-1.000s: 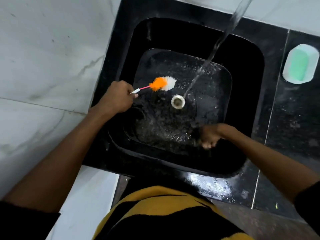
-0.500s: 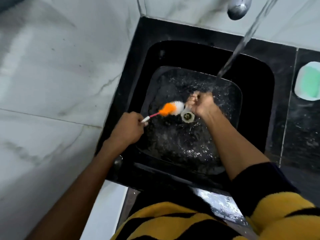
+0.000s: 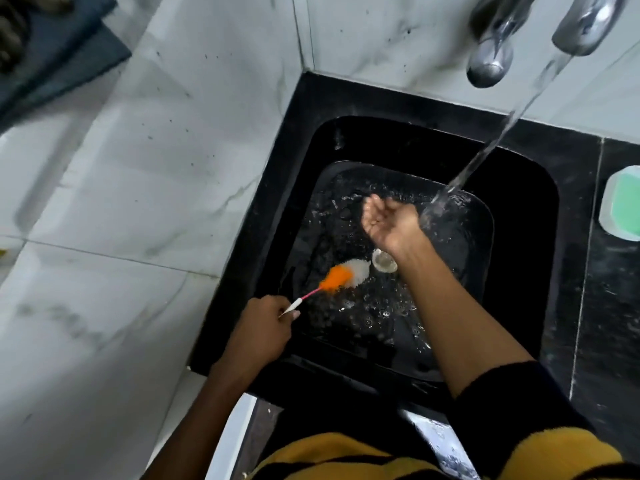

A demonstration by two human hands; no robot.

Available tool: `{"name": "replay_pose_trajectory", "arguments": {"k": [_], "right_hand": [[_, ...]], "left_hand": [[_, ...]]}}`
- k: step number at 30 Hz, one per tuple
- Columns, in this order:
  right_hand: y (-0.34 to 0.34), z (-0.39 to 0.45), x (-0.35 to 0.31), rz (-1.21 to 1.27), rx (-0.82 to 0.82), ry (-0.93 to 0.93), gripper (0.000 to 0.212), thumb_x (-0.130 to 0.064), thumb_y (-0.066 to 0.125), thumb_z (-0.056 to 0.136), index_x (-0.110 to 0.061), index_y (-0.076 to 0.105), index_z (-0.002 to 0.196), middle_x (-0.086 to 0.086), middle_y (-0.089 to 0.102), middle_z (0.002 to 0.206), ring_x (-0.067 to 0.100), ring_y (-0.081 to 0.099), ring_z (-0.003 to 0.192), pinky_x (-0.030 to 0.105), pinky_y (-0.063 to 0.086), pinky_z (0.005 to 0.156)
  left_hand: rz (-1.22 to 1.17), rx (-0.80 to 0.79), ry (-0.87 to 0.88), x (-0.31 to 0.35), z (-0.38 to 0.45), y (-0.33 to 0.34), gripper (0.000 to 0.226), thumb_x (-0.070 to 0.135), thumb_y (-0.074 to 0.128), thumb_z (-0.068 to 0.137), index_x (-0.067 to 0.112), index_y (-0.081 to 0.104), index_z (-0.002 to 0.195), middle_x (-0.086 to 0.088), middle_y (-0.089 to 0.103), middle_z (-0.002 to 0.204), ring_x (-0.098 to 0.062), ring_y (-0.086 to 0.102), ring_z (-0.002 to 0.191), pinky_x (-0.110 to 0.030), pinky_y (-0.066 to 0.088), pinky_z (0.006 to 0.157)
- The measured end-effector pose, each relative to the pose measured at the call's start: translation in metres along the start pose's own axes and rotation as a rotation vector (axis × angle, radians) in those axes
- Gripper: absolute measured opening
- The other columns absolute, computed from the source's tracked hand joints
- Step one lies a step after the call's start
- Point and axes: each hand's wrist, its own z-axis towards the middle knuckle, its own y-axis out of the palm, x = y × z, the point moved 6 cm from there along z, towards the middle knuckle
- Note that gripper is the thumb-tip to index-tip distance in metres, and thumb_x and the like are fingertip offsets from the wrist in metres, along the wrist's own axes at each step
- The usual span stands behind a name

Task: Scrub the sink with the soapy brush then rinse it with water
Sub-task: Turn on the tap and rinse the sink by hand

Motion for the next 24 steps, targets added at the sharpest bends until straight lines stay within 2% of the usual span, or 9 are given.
{"name": "replay_pose_trajectory", "arguments": {"k": [3, 7, 9, 11, 13, 16, 18, 20, 24], "right_hand": [[-0.031, 0.007, -0.011, 0.325, 0.081, -0.044, 0.043, -0.023, 0.024, 0.103, -0.015, 0.047, 0.068, 0.001, 0.047, 0.060, 0.014, 0.039, 0.051, 0.024, 0.031, 0.052], [-0.038, 0.006, -0.019, 0.444, 0.118, -0.115, 0.039, -0.020, 0.017, 0.099, -0.017, 0.039, 0.067, 0.000, 0.038, 0.060, 0.013, 0.031, 0.048, 0.023, 0.024, 0.048], [-0.025, 0.000, -0.017, 0.360, 0.087, -0.188, 0.032, -0.014, 0.026, 0.100, -0.011, 0.049, 0.079, 0.005, 0.048, 0.067, 0.013, 0.043, 0.050, 0.022, 0.036, 0.049], [0.002, -0.004, -0.008, 0.161, -0.021, -0.234, 0.025, -0.004, 0.036, 0.100, 0.003, 0.059, 0.106, 0.018, 0.066, 0.090, 0.020, 0.068, 0.070, 0.027, 0.057, 0.070], [0.041, -0.011, 0.016, -0.160, -0.197, -0.161, 0.034, -0.005, 0.034, 0.102, 0.012, 0.057, 0.120, 0.022, 0.067, 0.114, 0.028, 0.068, 0.102, 0.037, 0.054, 0.093], [0.079, -0.025, 0.051, -0.442, -0.354, -0.008, 0.036, -0.006, 0.032, 0.102, 0.011, 0.056, 0.124, 0.022, 0.063, 0.123, 0.031, 0.061, 0.115, 0.040, 0.049, 0.099], [0.075, -0.022, 0.056, -0.414, -0.278, 0.011, 0.033, -0.006, 0.035, 0.101, 0.011, 0.058, 0.119, 0.024, 0.065, 0.117, 0.033, 0.064, 0.109, 0.038, 0.052, 0.096], [0.048, -0.013, 0.049, -0.233, -0.160, 0.034, 0.032, -0.007, 0.035, 0.099, 0.009, 0.062, 0.104, 0.023, 0.068, 0.103, 0.030, 0.067, 0.093, 0.034, 0.054, 0.089], [-0.018, 0.003, 0.018, 0.323, 0.044, 0.012, 0.037, -0.018, 0.027, 0.100, -0.007, 0.056, 0.080, 0.004, 0.050, 0.070, 0.014, 0.045, 0.058, 0.025, 0.038, 0.059]], "left_hand": [[-0.020, 0.060, -0.019, -0.007, -0.004, -0.008, 0.034, 0.030, 0.067, 0.089, 0.018, 0.053, 0.060, -0.006, 0.059, 0.053, -0.024, 0.060, 0.053, -0.039, 0.052, 0.056], [-0.022, 0.078, -0.032, -0.012, -0.011, -0.012, 0.028, 0.029, 0.067, 0.089, 0.015, 0.060, 0.067, -0.006, 0.061, 0.054, -0.023, 0.062, 0.055, -0.040, 0.053, 0.058], [-0.025, 0.077, -0.044, -0.013, -0.014, -0.011, 0.027, 0.029, 0.067, 0.089, 0.015, 0.060, 0.067, -0.006, 0.061, 0.055, -0.022, 0.062, 0.055, -0.040, 0.054, 0.058], [-0.034, 0.067, -0.060, -0.015, -0.016, -0.010, 0.027, 0.030, 0.067, 0.089, 0.017, 0.061, 0.067, -0.005, 0.061, 0.056, -0.023, 0.062, 0.055, -0.040, 0.054, 0.058], [-0.038, 0.062, -0.064, -0.015, -0.016, -0.010, 0.027, 0.030, 0.067, 0.090, 0.016, 0.061, 0.067, -0.006, 0.061, 0.055, -0.023, 0.062, 0.054, -0.042, 0.055, 0.058], [-0.037, 0.068, -0.062, -0.012, -0.016, -0.012, 0.029, 0.029, 0.067, 0.090, 0.014, 0.060, 0.066, -0.006, 0.061, 0.054, -0.021, 0.061, 0.052, -0.043, 0.054, 0.058], [-0.036, 0.080, -0.062, -0.011, -0.016, -0.015, 0.029, 0.029, 0.066, 0.091, 0.016, 0.061, 0.066, -0.006, 0.061, 0.054, -0.019, 0.061, 0.052, -0.041, 0.054, 0.057], [-0.036, 0.096, -0.061, -0.012, -0.017, -0.017, 0.027, 0.029, 0.066, 0.091, 0.017, 0.062, 0.067, -0.006, 0.061, 0.055, -0.017, 0.061, 0.051, -0.039, 0.053, 0.056], [-0.034, 0.112, -0.046, -0.014, -0.020, -0.019, 0.028, 0.028, 0.066, 0.091, 0.016, 0.062, 0.066, -0.003, 0.060, 0.054, -0.014, 0.059, 0.050, -0.038, 0.052, 0.056]]}}
